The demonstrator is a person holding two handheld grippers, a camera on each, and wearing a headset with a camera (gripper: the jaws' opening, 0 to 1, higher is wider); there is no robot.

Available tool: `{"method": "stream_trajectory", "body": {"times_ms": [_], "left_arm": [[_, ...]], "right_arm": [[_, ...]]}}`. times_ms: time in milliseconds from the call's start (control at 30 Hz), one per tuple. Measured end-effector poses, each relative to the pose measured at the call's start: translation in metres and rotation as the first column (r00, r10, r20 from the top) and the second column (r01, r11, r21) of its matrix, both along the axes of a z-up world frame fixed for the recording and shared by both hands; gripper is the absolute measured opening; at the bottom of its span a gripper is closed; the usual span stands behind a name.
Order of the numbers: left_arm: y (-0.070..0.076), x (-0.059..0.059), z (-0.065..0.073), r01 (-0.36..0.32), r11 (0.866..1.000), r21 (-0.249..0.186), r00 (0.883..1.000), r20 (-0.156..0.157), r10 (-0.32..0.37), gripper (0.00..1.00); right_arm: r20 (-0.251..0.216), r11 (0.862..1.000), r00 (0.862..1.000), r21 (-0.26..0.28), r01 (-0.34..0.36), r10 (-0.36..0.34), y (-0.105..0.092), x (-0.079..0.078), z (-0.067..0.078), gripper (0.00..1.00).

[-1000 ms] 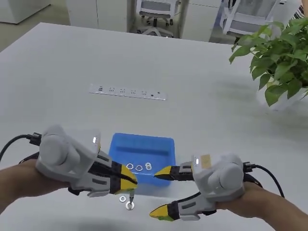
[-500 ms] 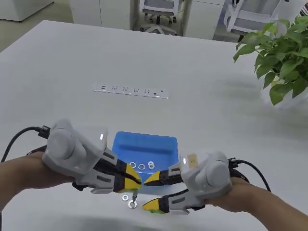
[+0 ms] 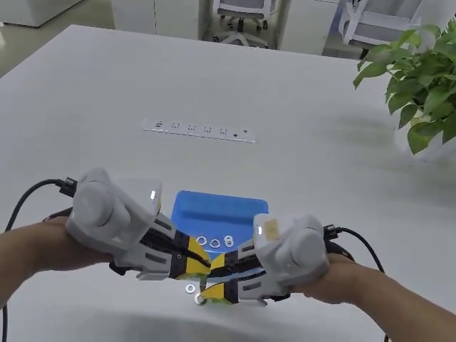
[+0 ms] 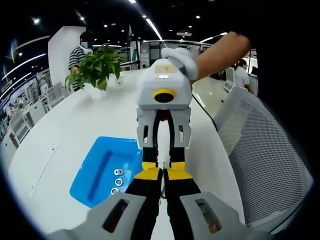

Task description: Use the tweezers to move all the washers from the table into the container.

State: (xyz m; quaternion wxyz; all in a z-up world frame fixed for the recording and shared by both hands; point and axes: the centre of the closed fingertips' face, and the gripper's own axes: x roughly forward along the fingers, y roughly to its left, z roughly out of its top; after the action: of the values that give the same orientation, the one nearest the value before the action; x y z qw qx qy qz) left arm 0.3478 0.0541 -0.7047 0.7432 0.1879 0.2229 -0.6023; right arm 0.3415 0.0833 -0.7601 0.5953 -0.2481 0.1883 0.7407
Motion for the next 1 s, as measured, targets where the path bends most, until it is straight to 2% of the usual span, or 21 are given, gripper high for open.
{"method": "stream_trajectory", "body": {"times_ms": [233, 1000], "left_arm": [[-0.0006, -0.0005, -0.0005, 0.002, 1.000, -0.001, 1.000, -0.002, -0.002, 0.05], [-0.0022, 0.0003, -0.0006, -0.009, 1.000, 0.012, 1.000, 0.006, 0.009, 0.06]], "right_arm": [[0.004, 1.000, 1.000, -0.006, 0.004, -0.004, 0.0032, 0.0017, -0.0008, 0.10], [-0.003, 1.000, 1.000, -0.022, 0.019, -0.019, 0.0005, 0.0008, -0.0007, 0.08]]}}
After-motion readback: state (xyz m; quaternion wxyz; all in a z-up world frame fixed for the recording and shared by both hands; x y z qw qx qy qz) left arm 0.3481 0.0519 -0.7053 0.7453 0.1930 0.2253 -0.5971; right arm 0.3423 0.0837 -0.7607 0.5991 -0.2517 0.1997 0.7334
